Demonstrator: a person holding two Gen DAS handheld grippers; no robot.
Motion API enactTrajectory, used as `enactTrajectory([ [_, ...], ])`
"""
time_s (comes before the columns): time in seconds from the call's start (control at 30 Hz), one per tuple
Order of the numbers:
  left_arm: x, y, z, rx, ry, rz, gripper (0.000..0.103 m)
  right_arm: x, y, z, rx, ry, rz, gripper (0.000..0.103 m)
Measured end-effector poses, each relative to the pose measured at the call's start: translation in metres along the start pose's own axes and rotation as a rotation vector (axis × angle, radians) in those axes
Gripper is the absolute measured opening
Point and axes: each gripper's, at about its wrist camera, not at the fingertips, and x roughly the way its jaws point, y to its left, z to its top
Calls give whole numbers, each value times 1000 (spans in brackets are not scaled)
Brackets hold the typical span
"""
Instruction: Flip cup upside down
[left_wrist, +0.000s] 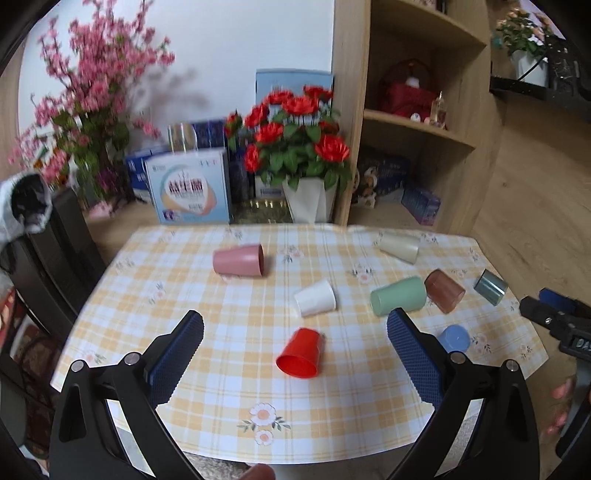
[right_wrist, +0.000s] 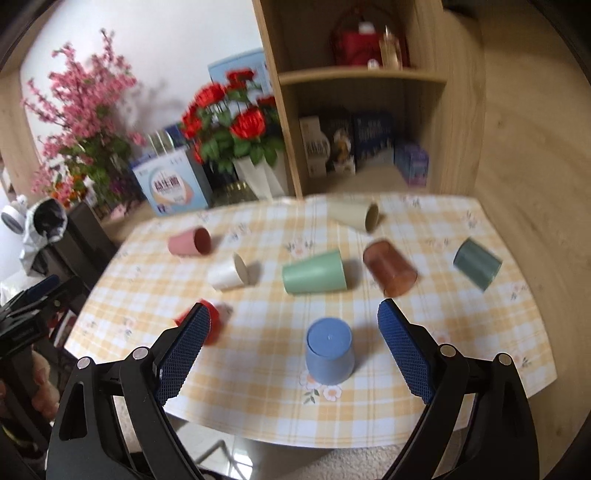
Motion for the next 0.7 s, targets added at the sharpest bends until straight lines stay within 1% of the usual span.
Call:
enactTrajectory([
  [0.13, -28, -6, 12, 1, -70, -10, 97, -32, 7, 9, -16, -67, -12, 89],
  [0.27, -54, -14, 21, 15, -136, -1, 97, -57, 12, 17, -36, -115, -58, 89],
  [0.47, -76, -21, 27, 28, -177, -12, 97, -83, 17, 25, -42, -164, -71, 89],
  [0.7, -91, -25, 29, 46, -219, -9, 97, -94, 21, 25, -55, -186, -73, 89],
])
